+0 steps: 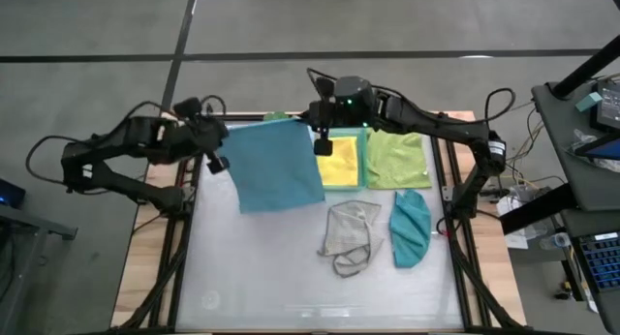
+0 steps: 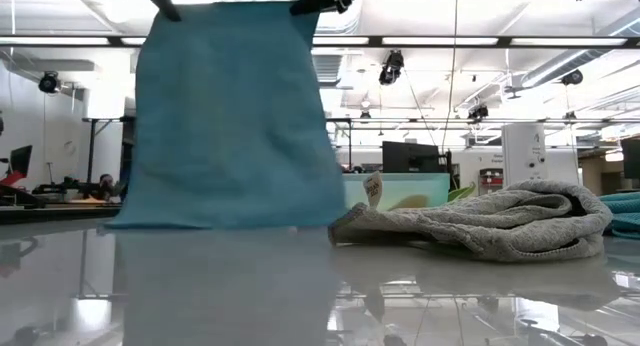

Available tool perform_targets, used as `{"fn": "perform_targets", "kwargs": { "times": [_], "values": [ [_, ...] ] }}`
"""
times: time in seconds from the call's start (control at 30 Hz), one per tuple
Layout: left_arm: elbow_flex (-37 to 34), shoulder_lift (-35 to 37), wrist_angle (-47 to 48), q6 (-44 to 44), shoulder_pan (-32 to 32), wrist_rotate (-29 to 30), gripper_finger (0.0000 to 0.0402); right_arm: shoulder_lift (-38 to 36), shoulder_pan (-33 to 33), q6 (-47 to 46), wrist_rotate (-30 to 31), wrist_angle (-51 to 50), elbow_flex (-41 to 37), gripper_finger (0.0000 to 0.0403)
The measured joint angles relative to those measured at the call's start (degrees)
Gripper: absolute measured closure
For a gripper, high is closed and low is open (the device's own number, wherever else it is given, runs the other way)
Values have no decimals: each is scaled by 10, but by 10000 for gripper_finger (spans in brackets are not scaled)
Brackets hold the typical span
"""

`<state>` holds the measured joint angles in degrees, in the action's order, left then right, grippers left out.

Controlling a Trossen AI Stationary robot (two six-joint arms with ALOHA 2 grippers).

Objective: Fold microfiber towels
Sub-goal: Fold the left blue microfiber cloth

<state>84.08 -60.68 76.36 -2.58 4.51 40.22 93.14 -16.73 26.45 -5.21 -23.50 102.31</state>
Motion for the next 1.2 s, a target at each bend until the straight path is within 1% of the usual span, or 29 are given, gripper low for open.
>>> {"fn": "perform_targets", "kwargs": {
  "times": [0.1, 0.17, 0.23, 0.3, 0.37, 0.43, 0.57, 0.67, 0.77, 0.87, 1.0, 1.2],
  "values": [
    [8, 5, 1, -14, 7, -7, 402, 0, 4, -30, -24, 1, 5, 394],
    [6, 8, 2, -38, 7, -33, 402, -1, 12, -47, -47, -18, 6, 394],
    [1, 9, 10, -65, 7, -81, 402, -1, 25, -51, -64, -55, 6, 394],
    [-1, 6, 29, -91, 6, -145, 402, -1, 40, -50, -68, -93, 6, 394],
    [-2, 0, 48, -126, -1, -194, 402, -1, 58, -54, -73, -127, 6, 394],
    [-7, -2, 60, -151, -18, -226, 402, -1, 78, -55, -98, -152, 6, 394],
    [-10, -11, 63, -160, -63, -288, 402, -1, 120, -60, -183, -183, 6, 394],
    [-10, -21, 61, -167, -102, -325, 402, -2, 154, -74, -194, -206, 6, 394],
    [-18, -35, 44, -187, -149, -333, 402, -2, 187, -90, -194, -232, 5, 394],
    [-43, -46, 0, -221, -196, -334, 402, -3, 221, -100, -194, -235, -16, 394],
    [-103, -60, -81, -257, -268, -333, 402, -3, 252, -127, -194, -192, -81, 394],
    [-177, -97, -159, -346, -358, -328, 402, -4, 263, -164, -188, -149, -166, 394]
  ]
}}
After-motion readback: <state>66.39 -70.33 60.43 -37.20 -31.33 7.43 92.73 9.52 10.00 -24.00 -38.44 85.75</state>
